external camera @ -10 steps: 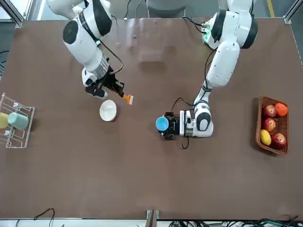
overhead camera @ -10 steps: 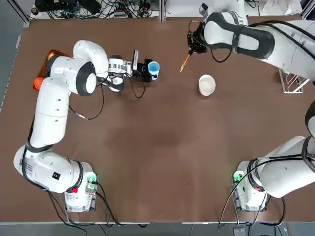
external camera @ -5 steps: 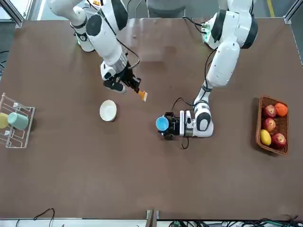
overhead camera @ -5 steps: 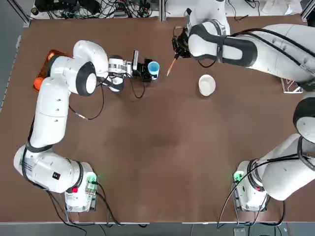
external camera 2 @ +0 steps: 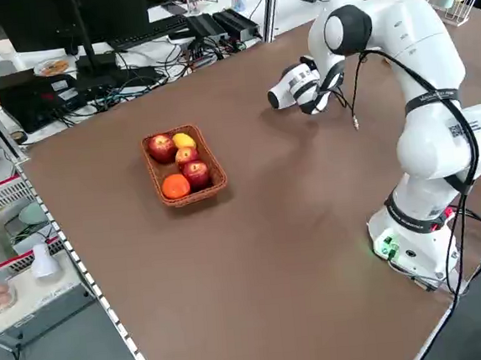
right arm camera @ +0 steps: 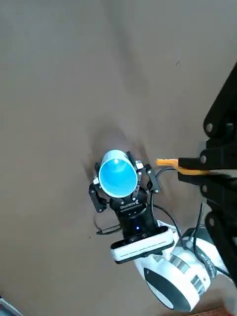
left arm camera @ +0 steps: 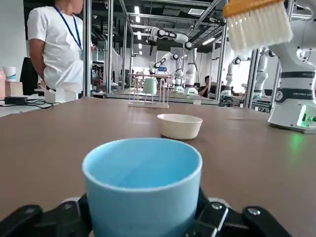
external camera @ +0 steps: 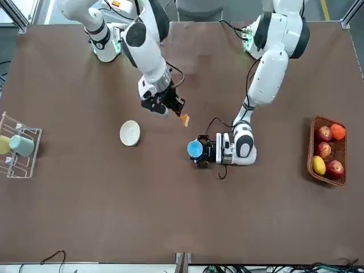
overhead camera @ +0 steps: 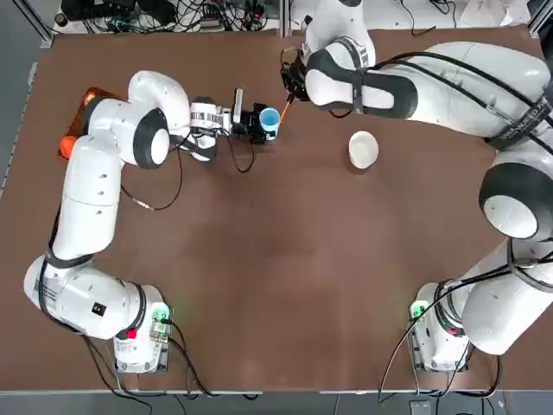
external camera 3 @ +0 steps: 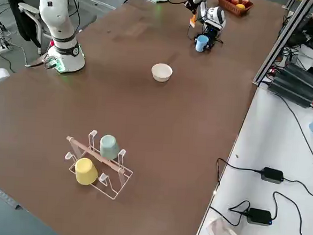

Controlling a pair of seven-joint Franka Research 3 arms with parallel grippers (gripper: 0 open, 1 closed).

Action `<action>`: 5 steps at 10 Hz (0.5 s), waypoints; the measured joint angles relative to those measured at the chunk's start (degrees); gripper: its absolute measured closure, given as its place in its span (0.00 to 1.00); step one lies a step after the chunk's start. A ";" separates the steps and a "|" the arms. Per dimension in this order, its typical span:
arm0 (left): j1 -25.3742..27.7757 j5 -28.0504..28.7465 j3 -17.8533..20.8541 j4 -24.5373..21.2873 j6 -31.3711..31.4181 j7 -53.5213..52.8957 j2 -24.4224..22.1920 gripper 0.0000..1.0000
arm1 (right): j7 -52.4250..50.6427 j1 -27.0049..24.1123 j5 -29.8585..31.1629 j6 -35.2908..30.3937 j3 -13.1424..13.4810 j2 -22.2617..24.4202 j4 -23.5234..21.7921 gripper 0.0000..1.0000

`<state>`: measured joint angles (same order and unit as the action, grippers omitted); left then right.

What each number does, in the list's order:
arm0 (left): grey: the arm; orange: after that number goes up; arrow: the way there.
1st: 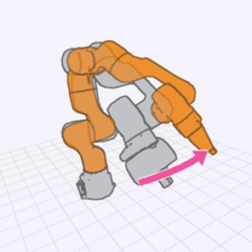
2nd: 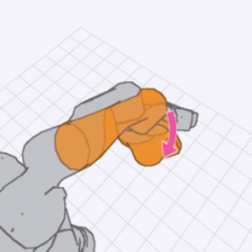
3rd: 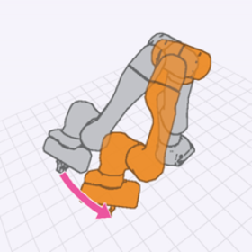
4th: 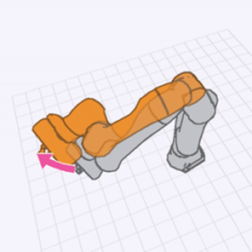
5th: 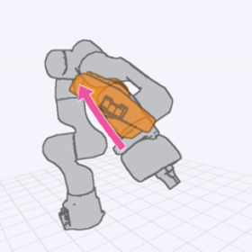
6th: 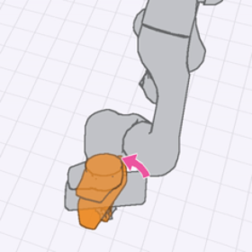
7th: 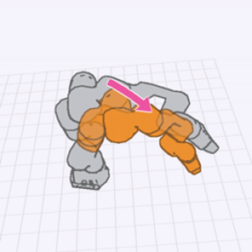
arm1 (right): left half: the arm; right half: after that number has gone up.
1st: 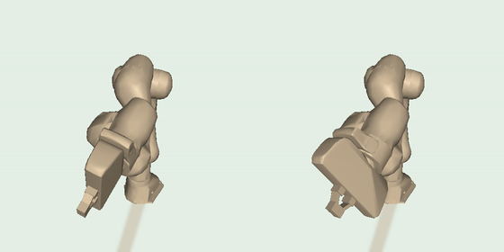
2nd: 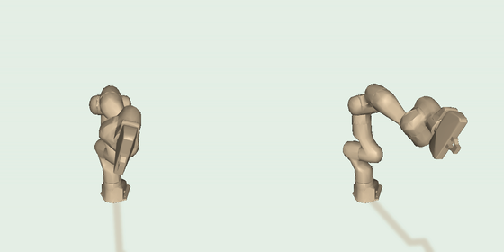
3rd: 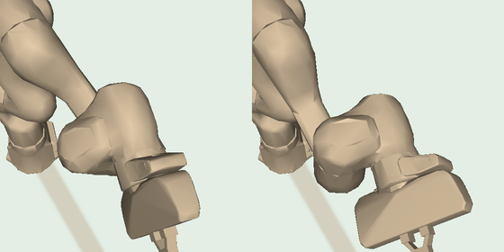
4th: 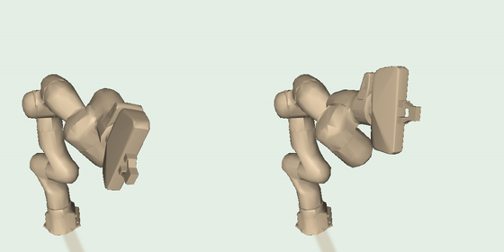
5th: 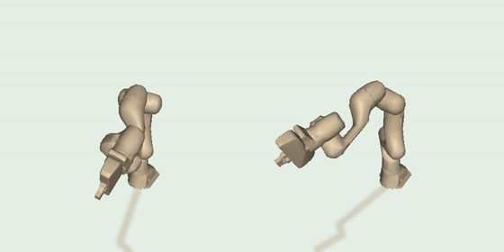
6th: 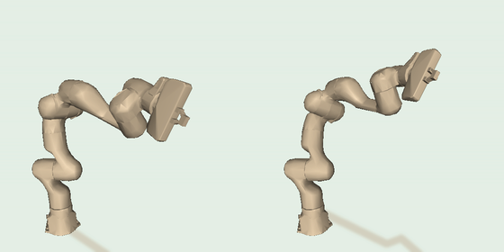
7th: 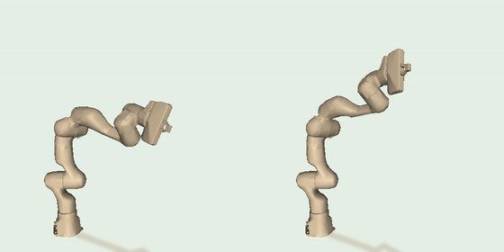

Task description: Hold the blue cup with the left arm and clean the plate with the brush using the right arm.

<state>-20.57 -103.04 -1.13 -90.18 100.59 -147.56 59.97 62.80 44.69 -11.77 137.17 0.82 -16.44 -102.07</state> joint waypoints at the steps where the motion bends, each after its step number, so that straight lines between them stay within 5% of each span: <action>1: 0.01 0.01 0.00 0.00 0.00 0.00 0.00 0.30 | 2.41 0.56 2.11 0.01 -0.01 -1.69 2.00 0.95; 5: 0.01 0.01 0.01 -0.01 0.00 -0.01 -0.01 0.30 | 6.88 1.85 5.85 0.01 0.07 -7.90 8.74 0.95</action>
<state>-20.55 -103.02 -1.12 -90.19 100.60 -147.57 59.96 69.68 46.54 -5.92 137.18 0.89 -24.34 -93.33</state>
